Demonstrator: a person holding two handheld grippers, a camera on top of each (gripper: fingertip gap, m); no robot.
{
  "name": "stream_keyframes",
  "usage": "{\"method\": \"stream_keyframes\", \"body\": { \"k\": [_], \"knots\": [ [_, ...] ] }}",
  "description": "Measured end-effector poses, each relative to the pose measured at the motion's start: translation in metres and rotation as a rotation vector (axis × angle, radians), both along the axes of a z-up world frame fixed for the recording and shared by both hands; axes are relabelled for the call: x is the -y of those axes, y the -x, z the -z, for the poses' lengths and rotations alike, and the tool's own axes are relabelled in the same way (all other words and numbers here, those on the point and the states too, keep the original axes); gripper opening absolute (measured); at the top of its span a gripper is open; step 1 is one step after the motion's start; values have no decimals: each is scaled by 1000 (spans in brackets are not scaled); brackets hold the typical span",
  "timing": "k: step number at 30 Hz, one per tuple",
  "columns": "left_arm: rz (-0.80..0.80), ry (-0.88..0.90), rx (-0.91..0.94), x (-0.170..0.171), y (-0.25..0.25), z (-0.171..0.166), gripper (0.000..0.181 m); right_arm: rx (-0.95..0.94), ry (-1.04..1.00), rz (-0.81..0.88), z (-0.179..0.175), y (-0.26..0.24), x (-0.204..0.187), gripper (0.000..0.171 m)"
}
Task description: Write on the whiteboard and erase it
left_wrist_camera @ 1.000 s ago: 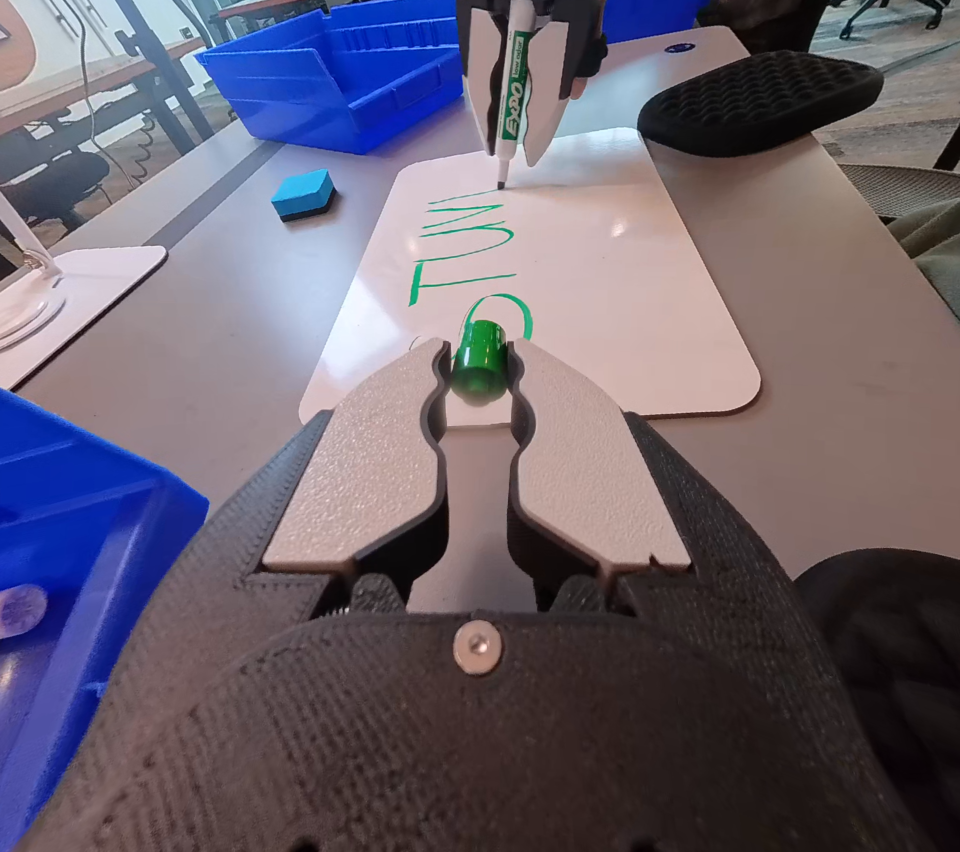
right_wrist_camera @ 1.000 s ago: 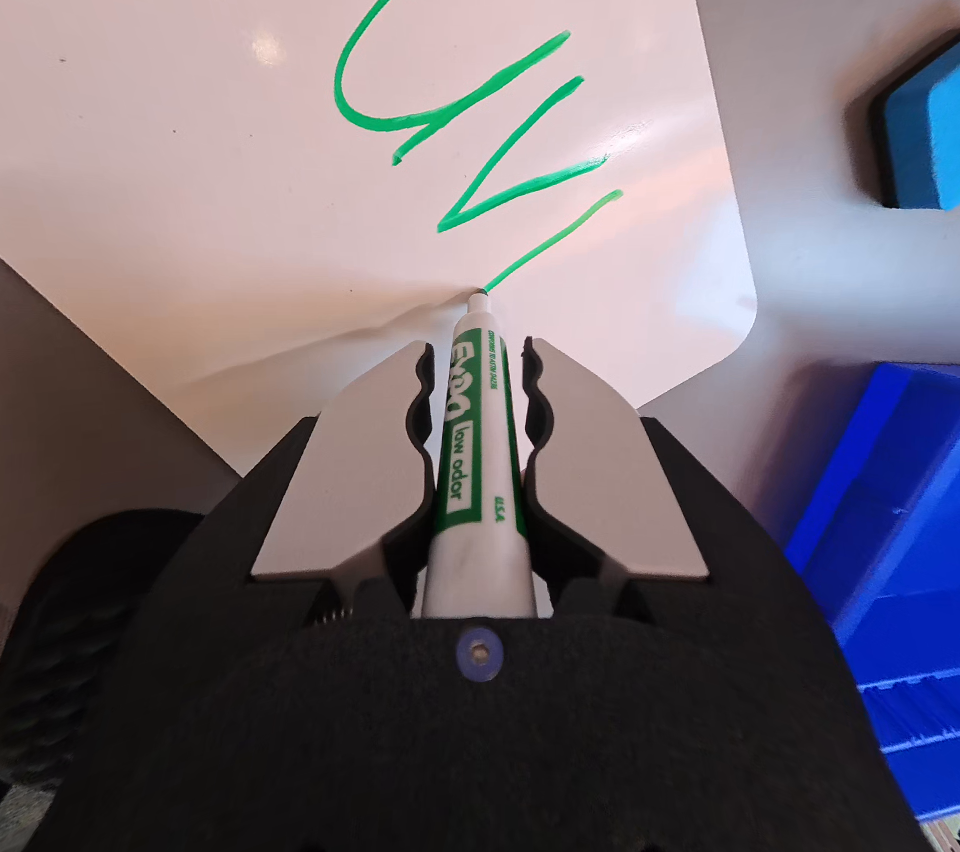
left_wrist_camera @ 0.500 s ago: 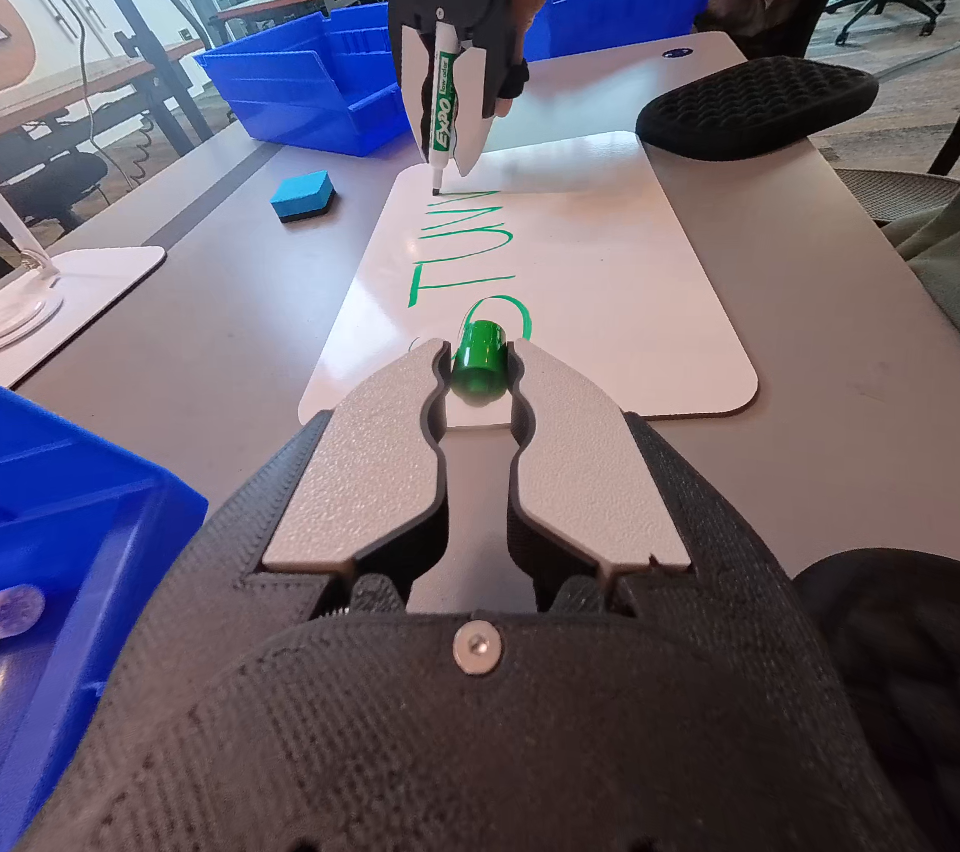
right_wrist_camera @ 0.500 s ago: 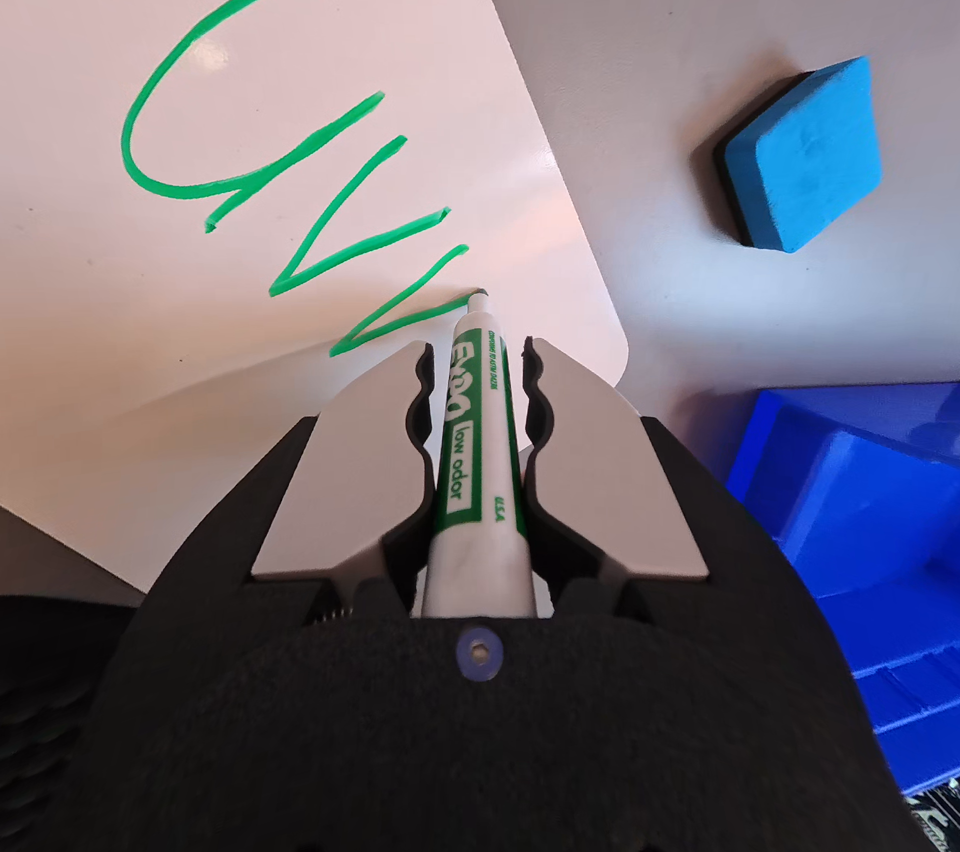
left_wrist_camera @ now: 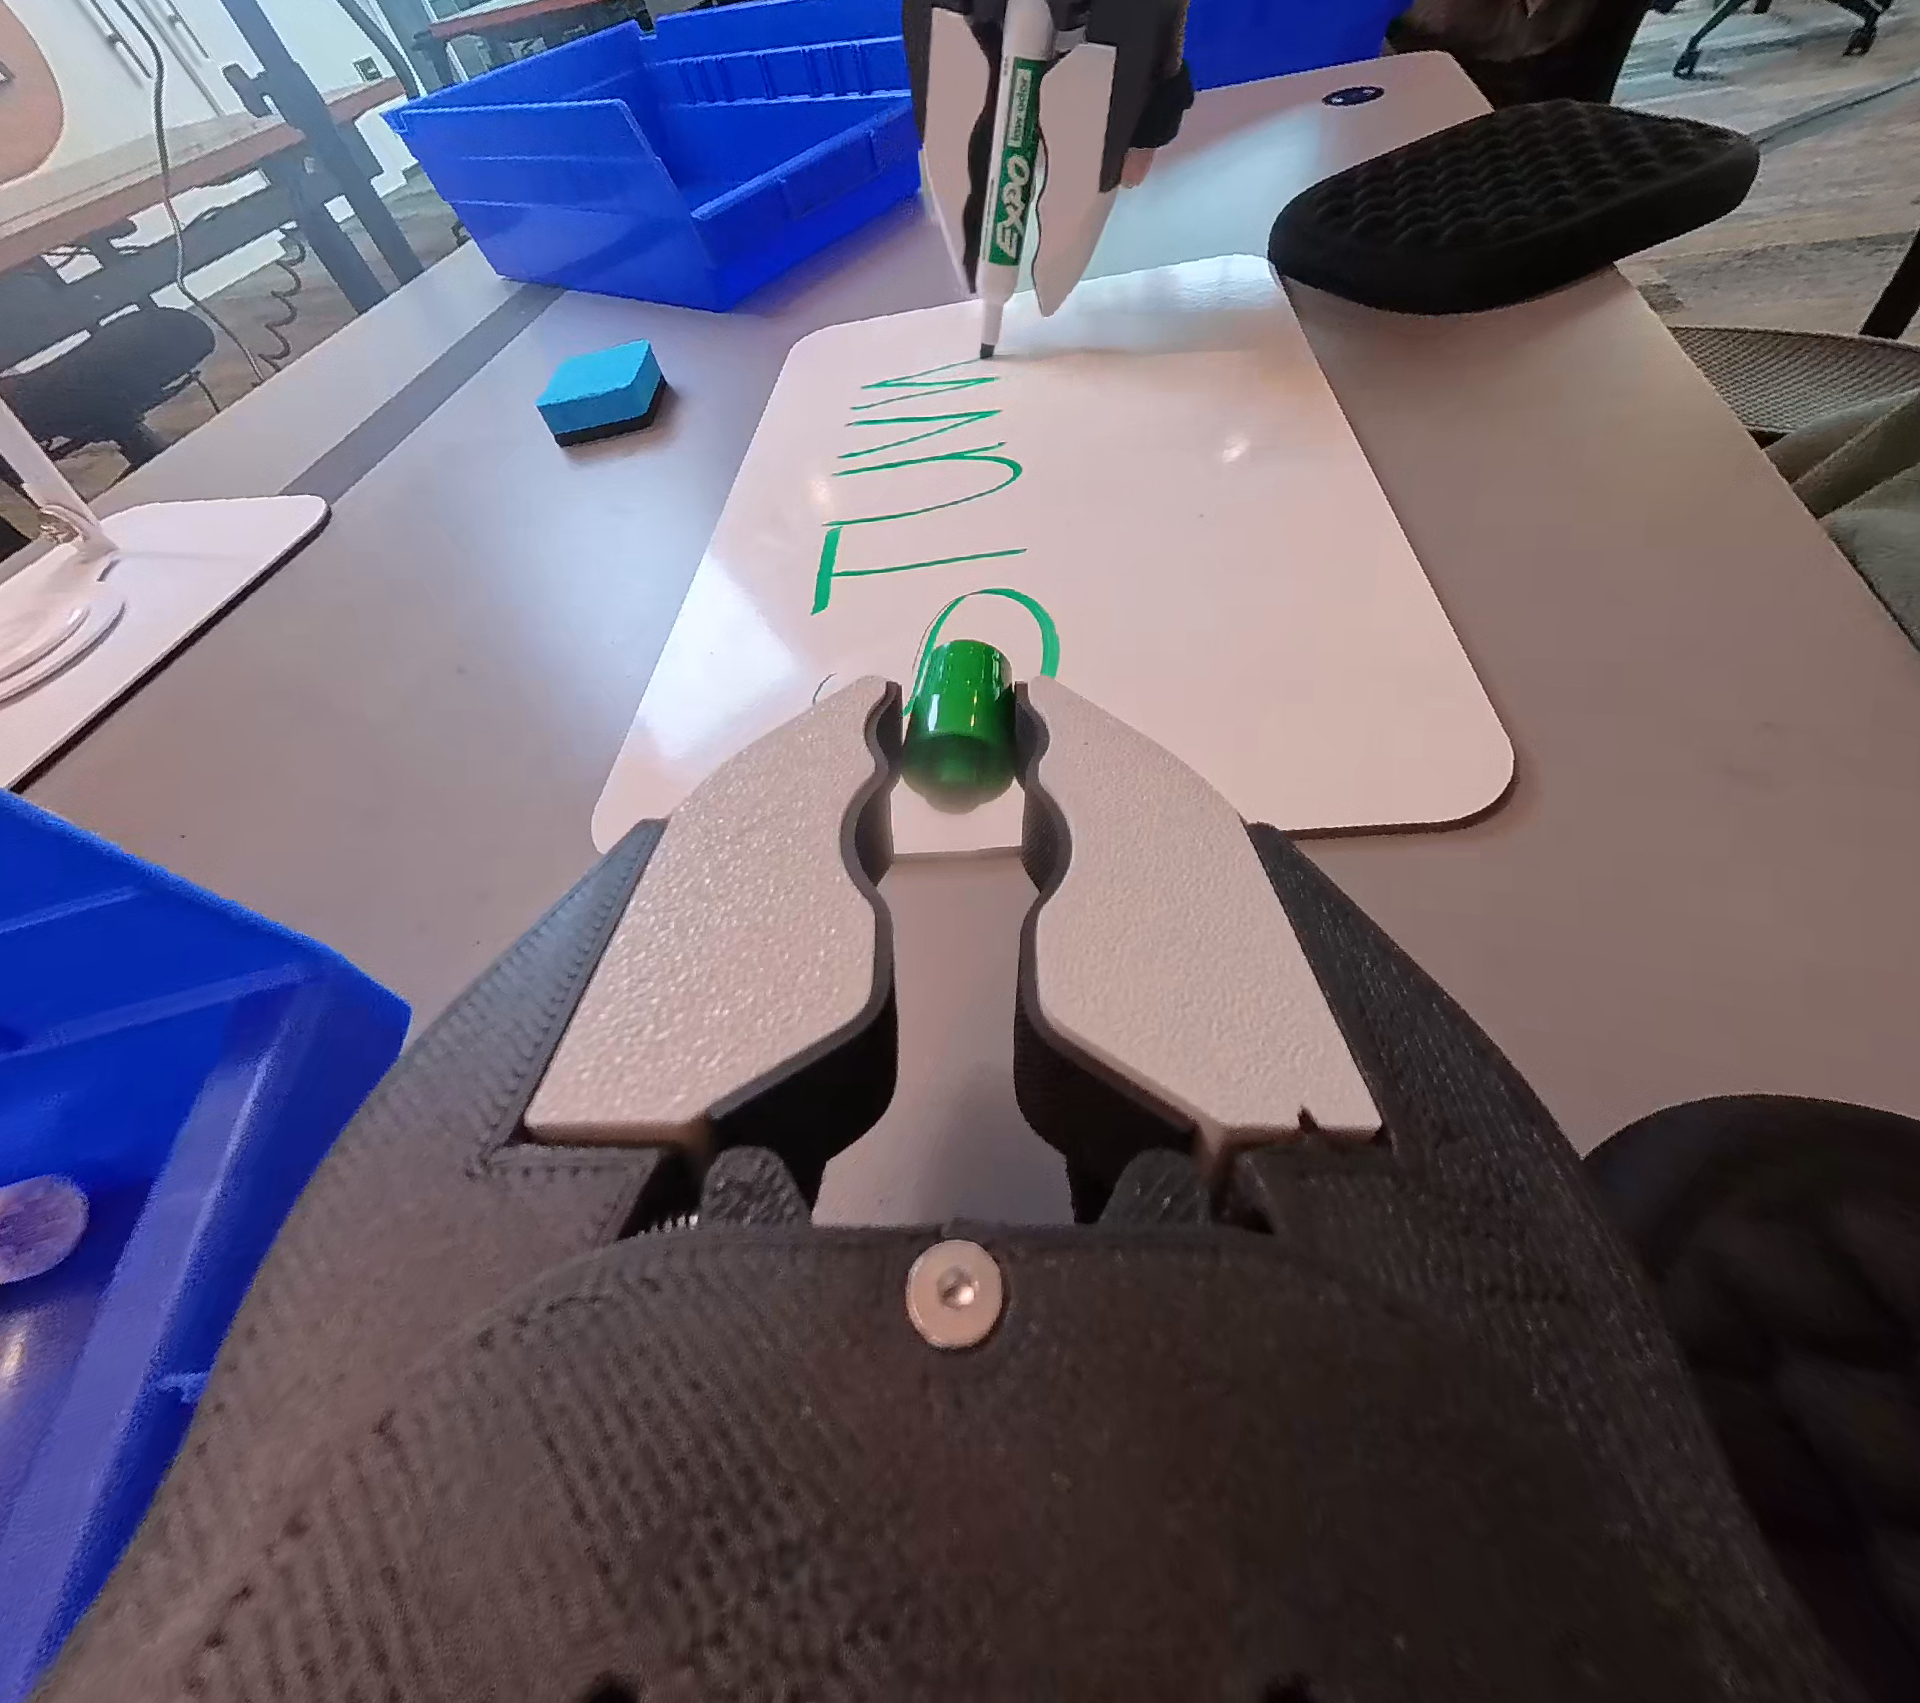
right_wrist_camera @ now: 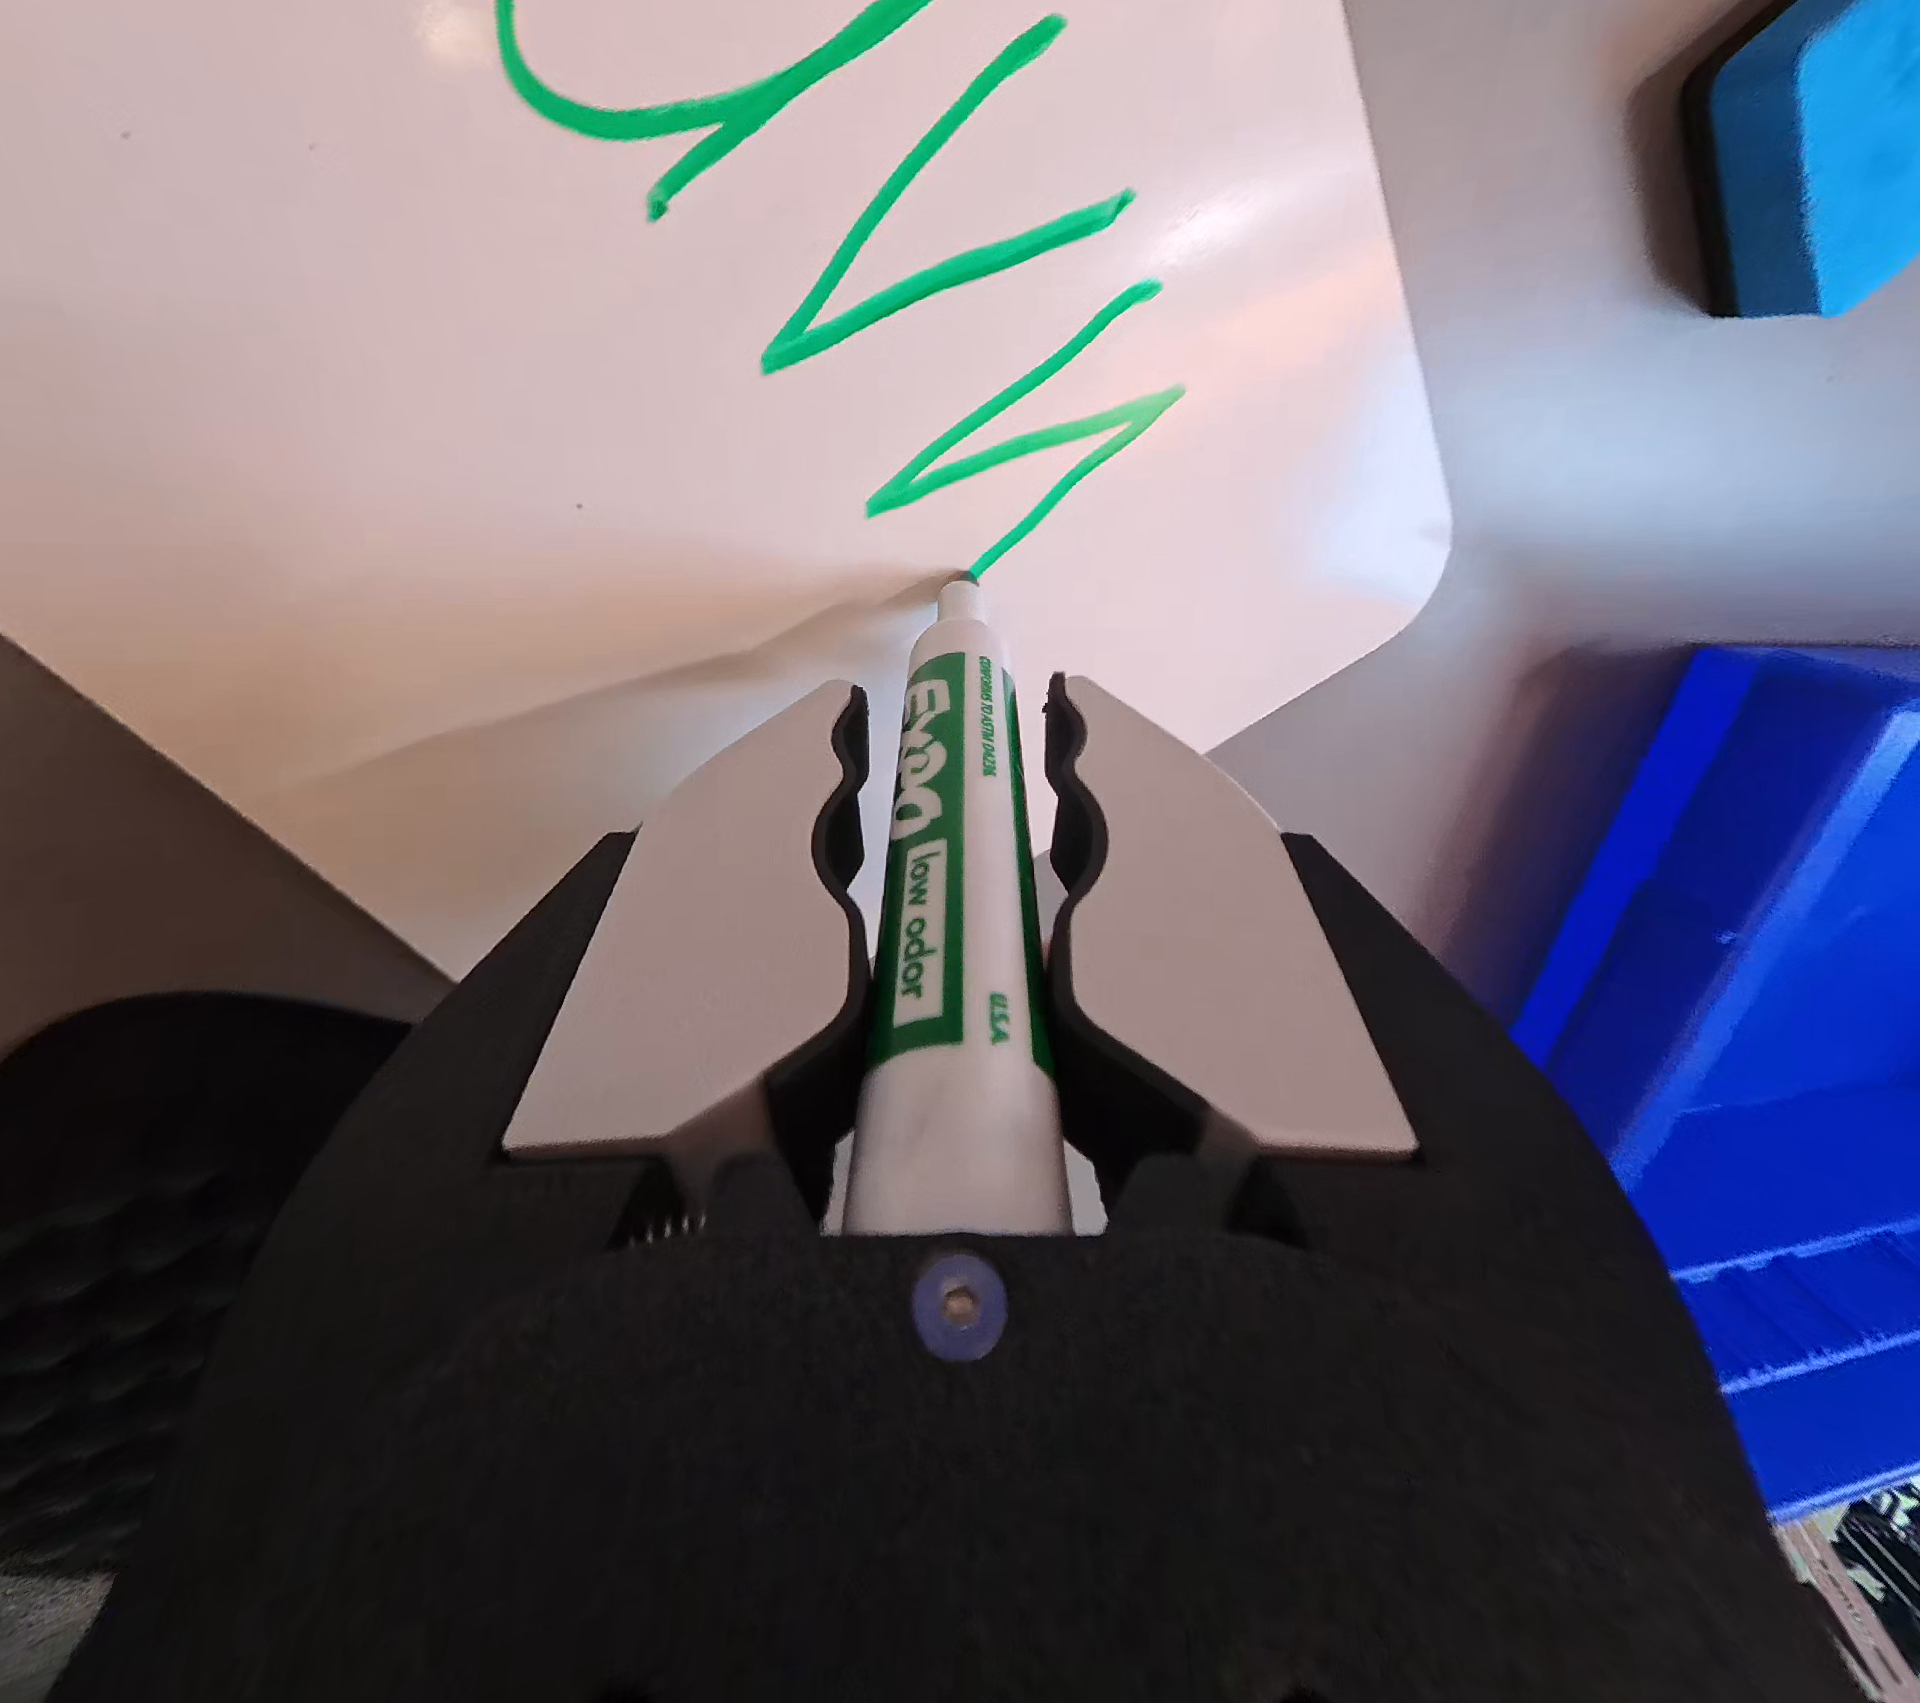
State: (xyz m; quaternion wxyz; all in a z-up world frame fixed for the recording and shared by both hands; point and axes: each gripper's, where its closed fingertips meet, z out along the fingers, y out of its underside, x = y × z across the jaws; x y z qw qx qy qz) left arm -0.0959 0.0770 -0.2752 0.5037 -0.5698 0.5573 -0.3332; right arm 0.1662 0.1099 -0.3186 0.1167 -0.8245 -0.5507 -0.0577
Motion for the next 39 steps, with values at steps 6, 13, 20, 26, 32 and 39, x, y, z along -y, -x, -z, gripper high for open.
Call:
{"method": "stream_keyframes", "body": {
  "k": [6,13,20,26,32,39],
  "knots": [
    [1,-3,-1,0,0,0,20,1,-22,6,0,-3,-1,33],
    [-1,6,7,-1,0,-1,20,-7,-72,12,1,-4,-39,33],
    [-3,10,10,-2,1,-1,20,-47,-74,27,0,-2,-54,34],
    [-4,10,8,-2,1,-1,20,-60,-89,50,-6,-8,-55,34],
    [-5,8,7,-2,1,-1,20,-36,-71,43,1,-12,-55,33],
    [-3,5,5,-1,0,0,20,-10,-15,49,0,-24,-26,33]
  ]
}}
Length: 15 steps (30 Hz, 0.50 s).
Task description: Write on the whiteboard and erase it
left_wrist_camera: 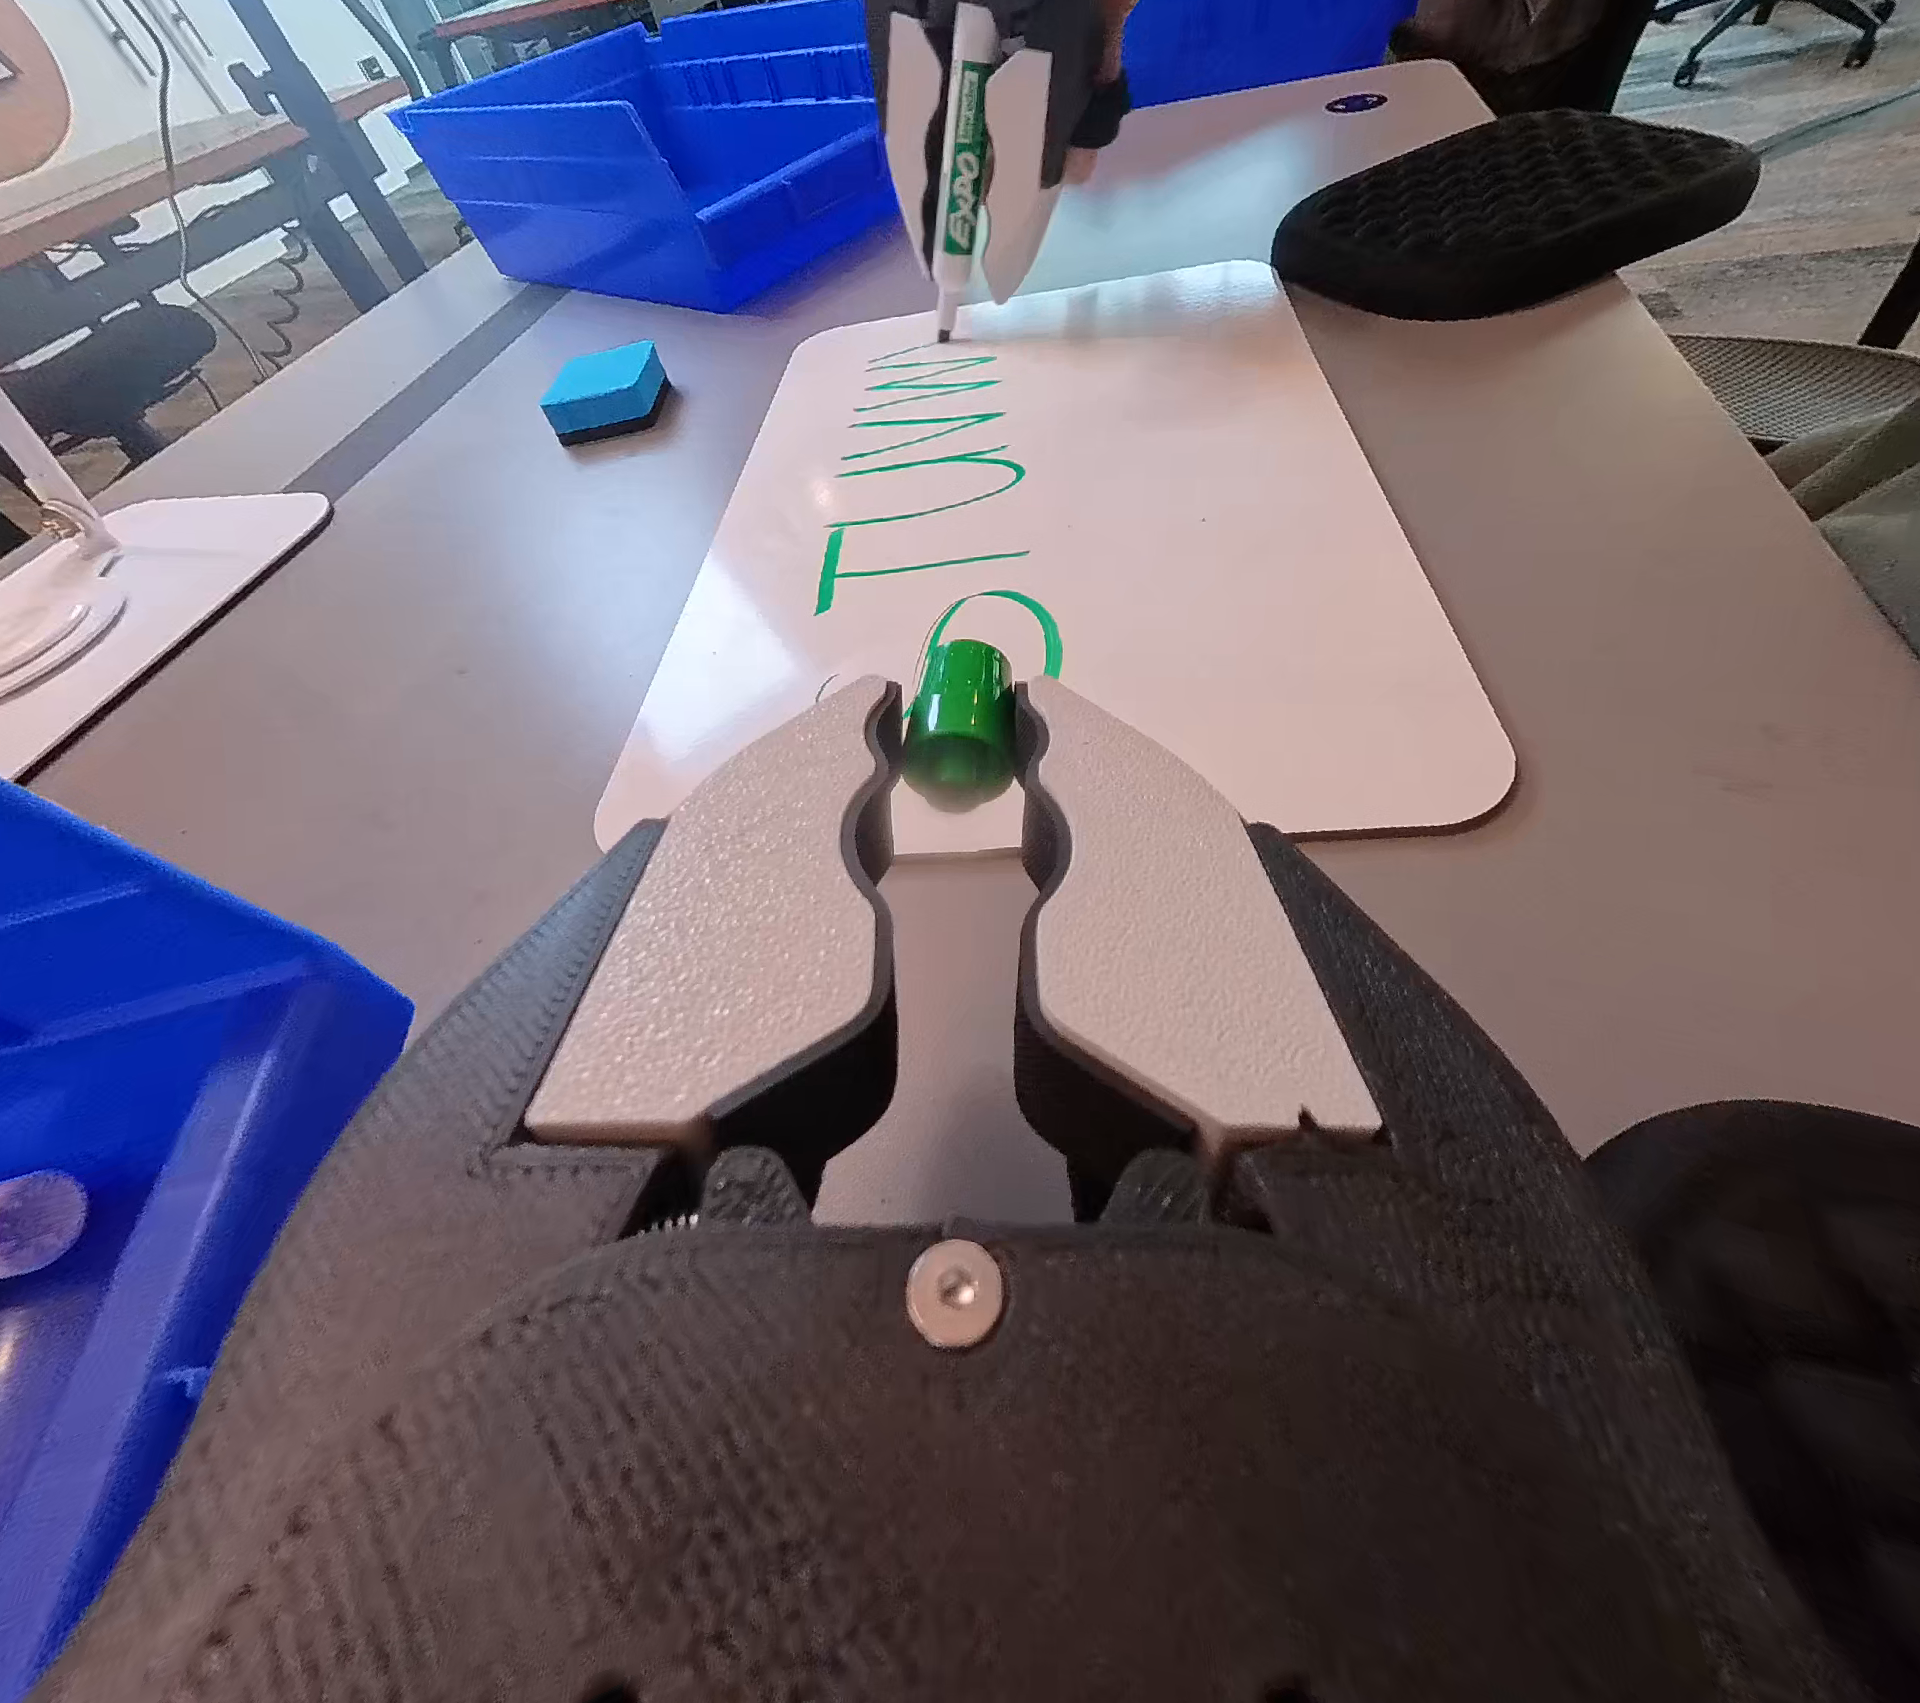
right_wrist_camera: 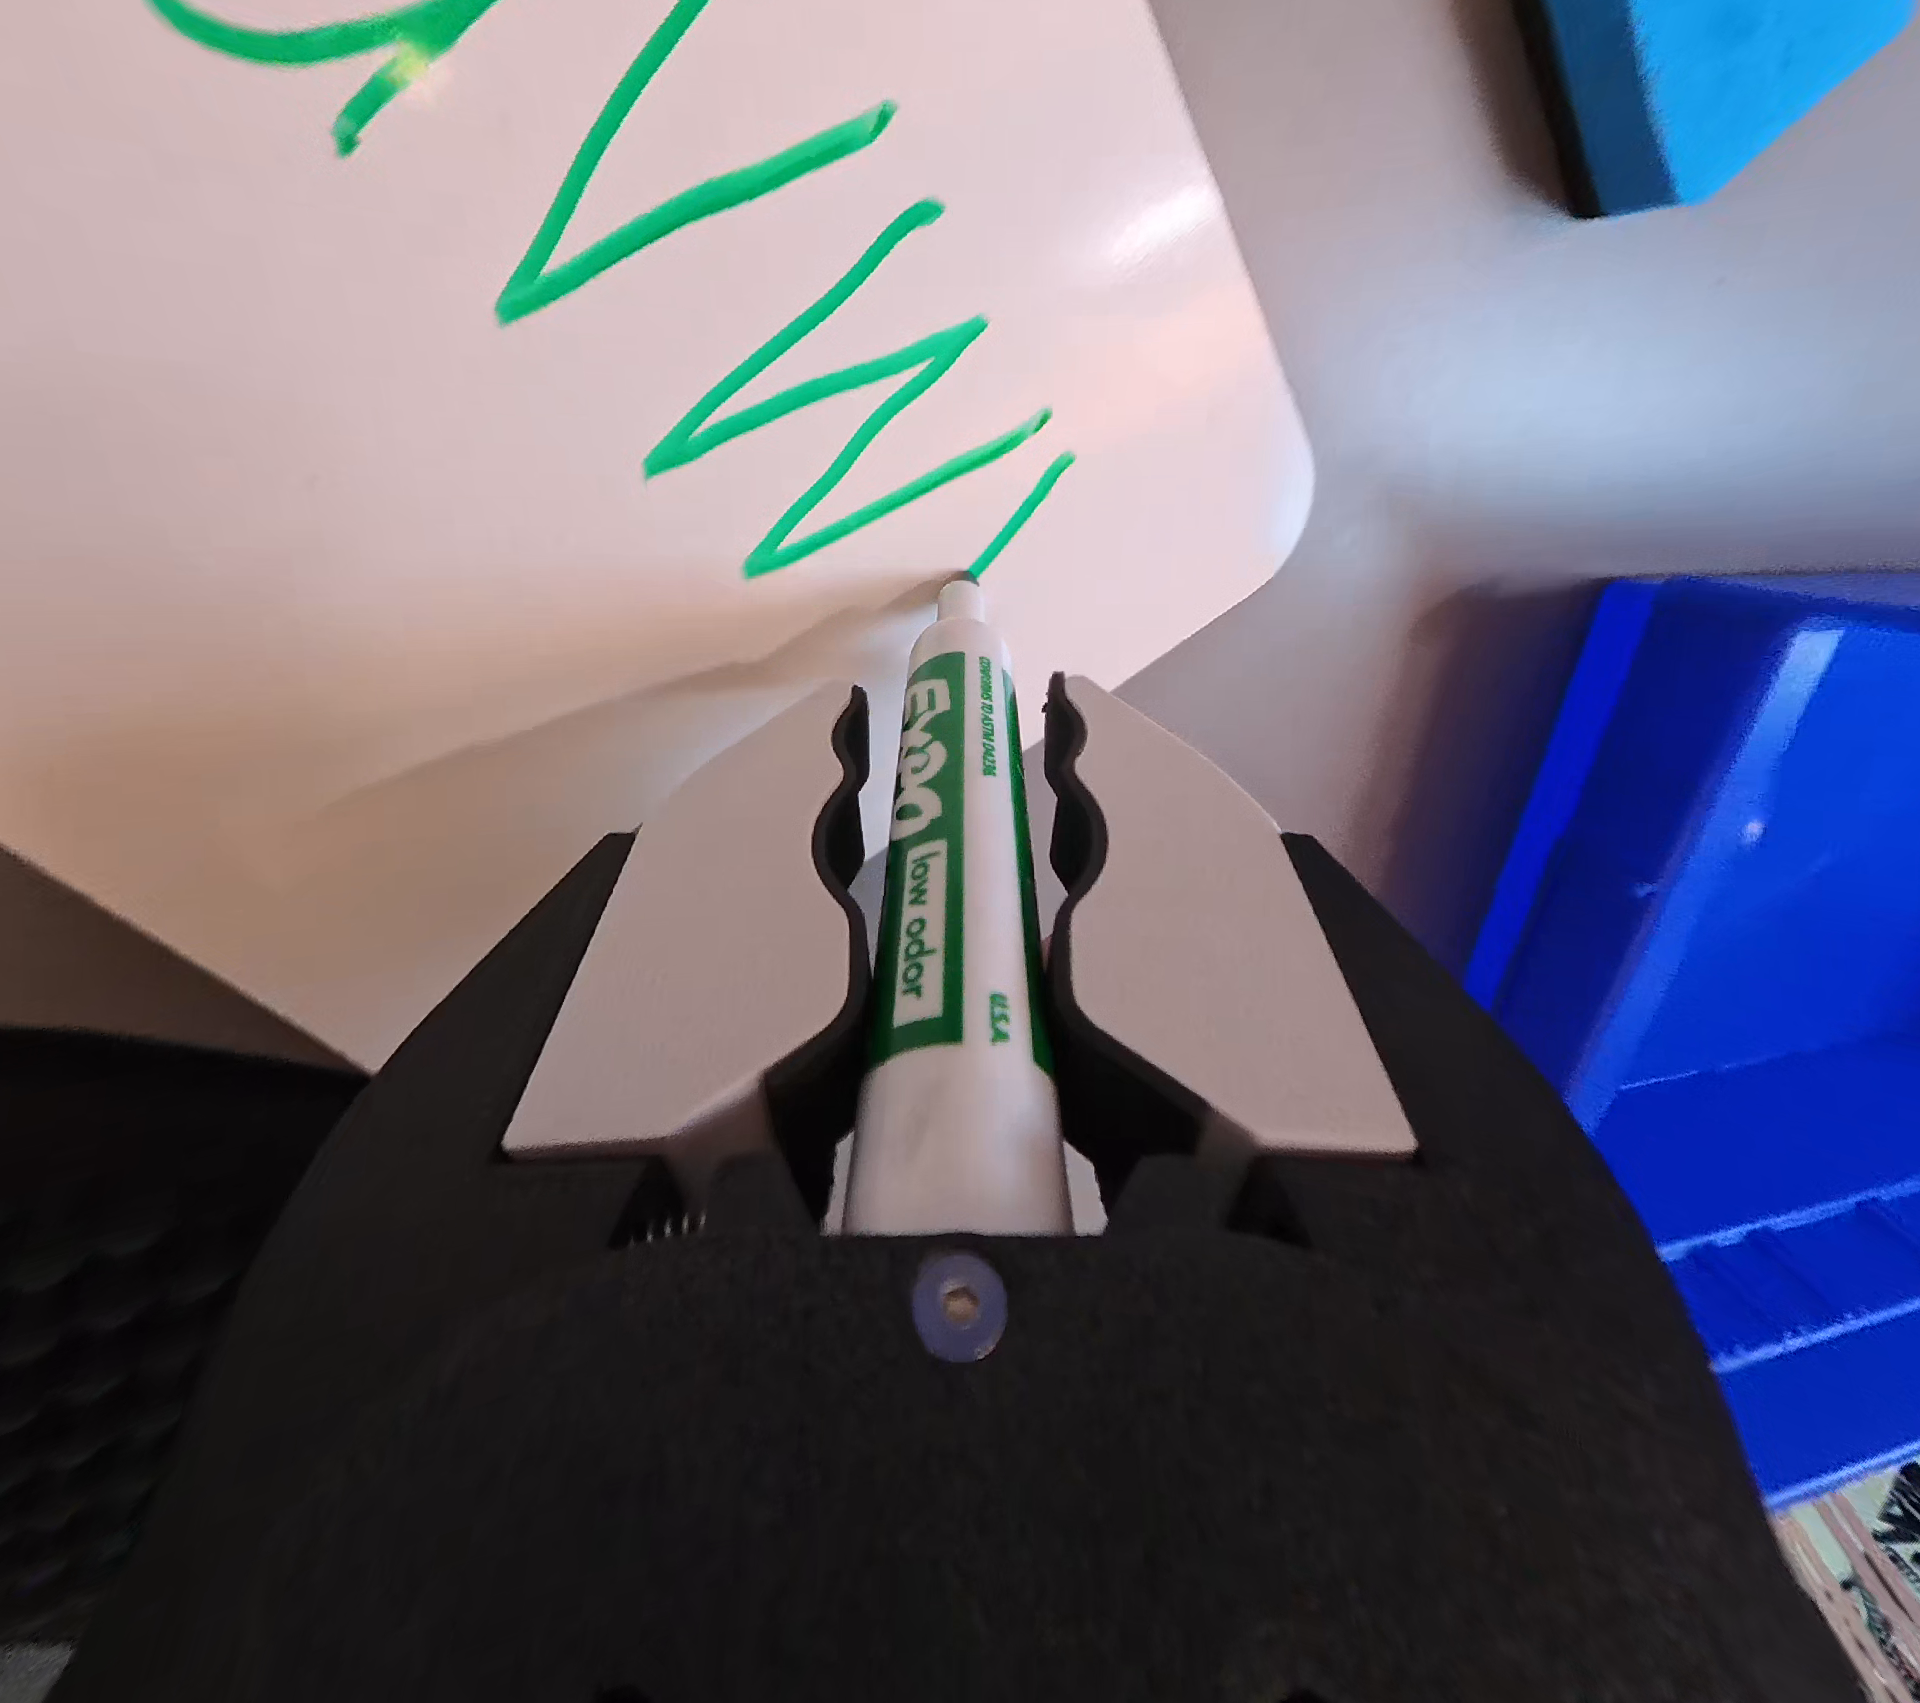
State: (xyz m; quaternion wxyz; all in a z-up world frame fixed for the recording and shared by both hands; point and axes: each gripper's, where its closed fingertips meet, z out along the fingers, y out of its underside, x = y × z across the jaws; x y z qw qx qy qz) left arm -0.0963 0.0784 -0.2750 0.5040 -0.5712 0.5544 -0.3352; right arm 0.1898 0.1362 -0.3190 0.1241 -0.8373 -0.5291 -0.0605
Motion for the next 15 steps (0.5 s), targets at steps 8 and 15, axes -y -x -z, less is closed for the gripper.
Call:
{"method": "stream_keyframes", "body": {
  "k": [8,15],
  "knots": [
    [0,0,-2,0,0,0,20,17,27,1,-2,-8,26,33],
    [-1,0,0,0,0,0,20,-22,-57,34,-7,-8,-12,34]
  ]
}}
